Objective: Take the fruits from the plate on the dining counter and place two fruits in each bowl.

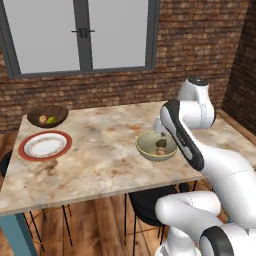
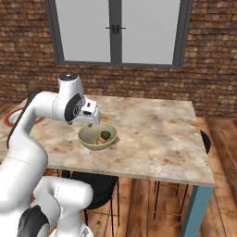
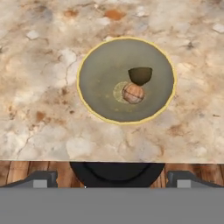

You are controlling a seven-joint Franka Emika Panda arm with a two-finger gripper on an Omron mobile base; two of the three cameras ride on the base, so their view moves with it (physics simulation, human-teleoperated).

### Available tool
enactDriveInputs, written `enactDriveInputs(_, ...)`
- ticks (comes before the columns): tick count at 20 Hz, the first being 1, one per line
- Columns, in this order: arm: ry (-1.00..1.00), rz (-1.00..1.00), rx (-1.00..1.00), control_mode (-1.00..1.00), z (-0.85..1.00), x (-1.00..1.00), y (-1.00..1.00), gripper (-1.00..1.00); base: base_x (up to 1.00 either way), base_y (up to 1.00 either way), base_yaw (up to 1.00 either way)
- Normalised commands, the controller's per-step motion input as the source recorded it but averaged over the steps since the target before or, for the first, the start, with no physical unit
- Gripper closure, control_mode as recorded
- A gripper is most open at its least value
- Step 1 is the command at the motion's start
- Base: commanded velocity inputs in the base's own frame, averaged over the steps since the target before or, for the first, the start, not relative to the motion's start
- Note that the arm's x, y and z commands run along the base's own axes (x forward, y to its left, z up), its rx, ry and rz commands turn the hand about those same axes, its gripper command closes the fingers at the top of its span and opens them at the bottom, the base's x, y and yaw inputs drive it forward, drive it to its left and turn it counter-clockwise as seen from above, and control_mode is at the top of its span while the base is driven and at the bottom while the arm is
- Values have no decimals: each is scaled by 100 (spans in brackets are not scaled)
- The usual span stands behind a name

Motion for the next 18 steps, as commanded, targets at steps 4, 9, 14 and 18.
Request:
enactDriveInputs(4, -9, 0, -2, -100, 50, -73, 29, -100, 0, 0, 0)
enactDriveInputs(9, -1, 0, 0, -100, 22, -53, 12, -100, 0, 0, 0)
enactDriveInputs(14, 0, 0, 0, -100, 22, -27, 0, -100, 0, 0, 0)
enactDriveInputs(18, 0, 0, 0, -100, 33, -3, 0, -100, 0, 0, 0)
